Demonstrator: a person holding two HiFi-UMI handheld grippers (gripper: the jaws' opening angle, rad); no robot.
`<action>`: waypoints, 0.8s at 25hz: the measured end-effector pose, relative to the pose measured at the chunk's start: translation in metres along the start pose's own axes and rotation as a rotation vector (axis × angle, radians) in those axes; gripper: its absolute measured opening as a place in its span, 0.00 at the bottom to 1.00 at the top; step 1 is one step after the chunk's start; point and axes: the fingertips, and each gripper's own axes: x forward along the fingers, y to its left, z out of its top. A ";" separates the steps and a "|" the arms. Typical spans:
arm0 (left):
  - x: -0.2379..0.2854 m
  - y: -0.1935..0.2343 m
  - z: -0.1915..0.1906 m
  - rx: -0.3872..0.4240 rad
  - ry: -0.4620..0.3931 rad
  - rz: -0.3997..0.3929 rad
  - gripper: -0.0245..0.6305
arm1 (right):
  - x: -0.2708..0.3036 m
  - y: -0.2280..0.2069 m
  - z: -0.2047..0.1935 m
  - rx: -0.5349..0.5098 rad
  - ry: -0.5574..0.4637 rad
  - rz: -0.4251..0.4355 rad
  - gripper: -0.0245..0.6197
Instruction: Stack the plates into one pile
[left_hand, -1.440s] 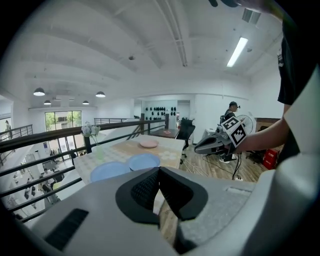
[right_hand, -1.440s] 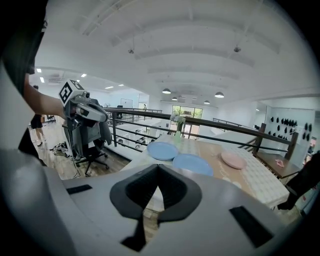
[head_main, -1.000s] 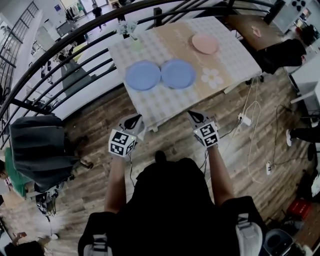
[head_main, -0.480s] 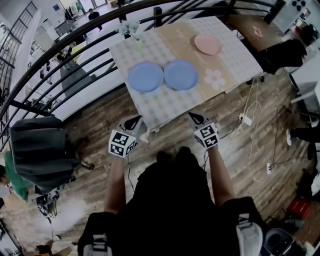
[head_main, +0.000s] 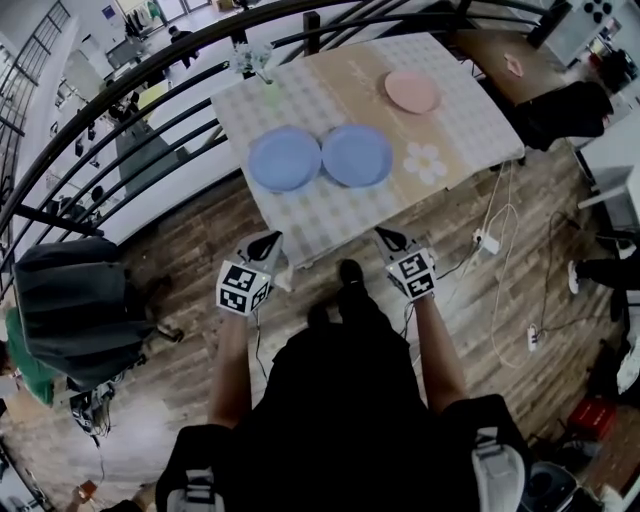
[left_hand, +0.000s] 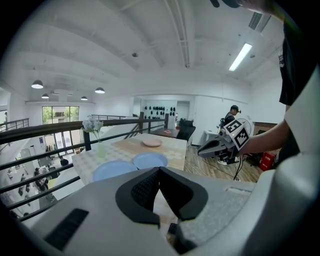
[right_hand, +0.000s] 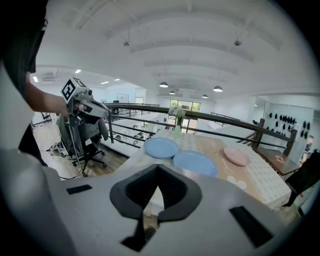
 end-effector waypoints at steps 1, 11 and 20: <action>0.003 0.001 0.002 -0.002 -0.001 0.001 0.04 | 0.002 -0.003 -0.001 0.001 0.004 0.004 0.04; 0.027 0.007 0.007 -0.022 0.029 0.018 0.04 | 0.026 -0.026 -0.005 -0.009 0.035 0.052 0.04; 0.049 0.032 0.017 -0.051 0.023 0.069 0.04 | 0.064 -0.046 -0.018 -0.050 0.095 0.116 0.04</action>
